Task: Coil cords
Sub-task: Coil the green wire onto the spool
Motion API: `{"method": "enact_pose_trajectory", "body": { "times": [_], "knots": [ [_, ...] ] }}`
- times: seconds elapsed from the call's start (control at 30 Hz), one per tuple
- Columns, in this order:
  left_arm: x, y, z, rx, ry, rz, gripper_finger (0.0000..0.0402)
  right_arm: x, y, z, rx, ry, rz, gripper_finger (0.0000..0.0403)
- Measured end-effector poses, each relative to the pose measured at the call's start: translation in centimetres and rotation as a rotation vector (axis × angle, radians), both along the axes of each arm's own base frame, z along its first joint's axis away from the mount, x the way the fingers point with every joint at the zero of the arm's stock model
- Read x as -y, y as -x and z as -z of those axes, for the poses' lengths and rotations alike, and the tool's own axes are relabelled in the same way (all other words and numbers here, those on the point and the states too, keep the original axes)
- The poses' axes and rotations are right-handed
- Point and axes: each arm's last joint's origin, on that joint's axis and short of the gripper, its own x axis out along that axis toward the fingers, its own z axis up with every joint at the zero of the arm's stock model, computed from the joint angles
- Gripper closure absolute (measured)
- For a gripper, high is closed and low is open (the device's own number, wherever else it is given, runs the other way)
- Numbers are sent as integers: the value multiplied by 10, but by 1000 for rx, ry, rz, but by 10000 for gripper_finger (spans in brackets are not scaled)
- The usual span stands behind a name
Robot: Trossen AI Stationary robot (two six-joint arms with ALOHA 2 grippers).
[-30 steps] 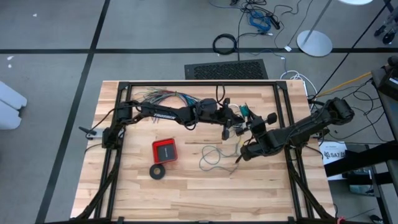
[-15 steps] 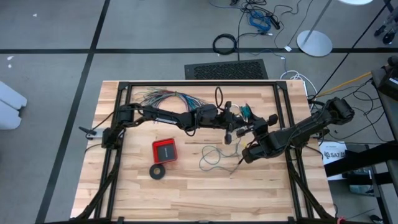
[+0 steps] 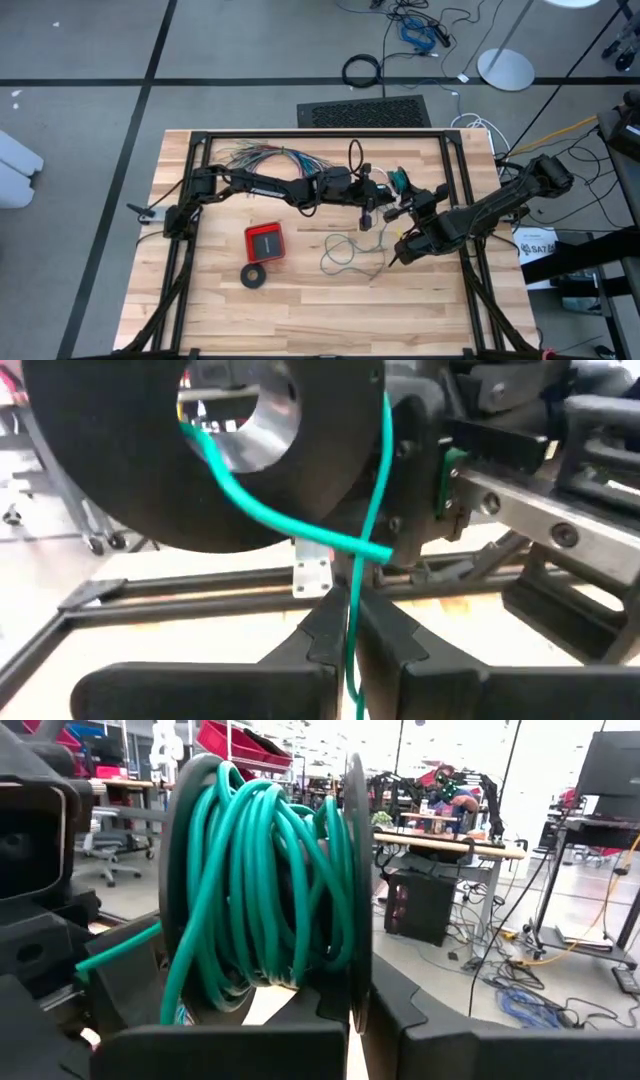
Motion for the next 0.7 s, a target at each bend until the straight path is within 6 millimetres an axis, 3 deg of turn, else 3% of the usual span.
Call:
{"method": "enact_pose_trajectory", "body": {
  "times": [0.17,0.47,0.7],
  "knots": [
    [11,-1,-6,59,-14,14,374,0,0,-2,30,-15,0,403],
    [12,-9,23,39,7,10,374,-4,-1,-2,45,-25,-16,403],
    [12,-10,20,101,19,5,374,-7,0,-2,30,-17,-31,403]
  ]
}}
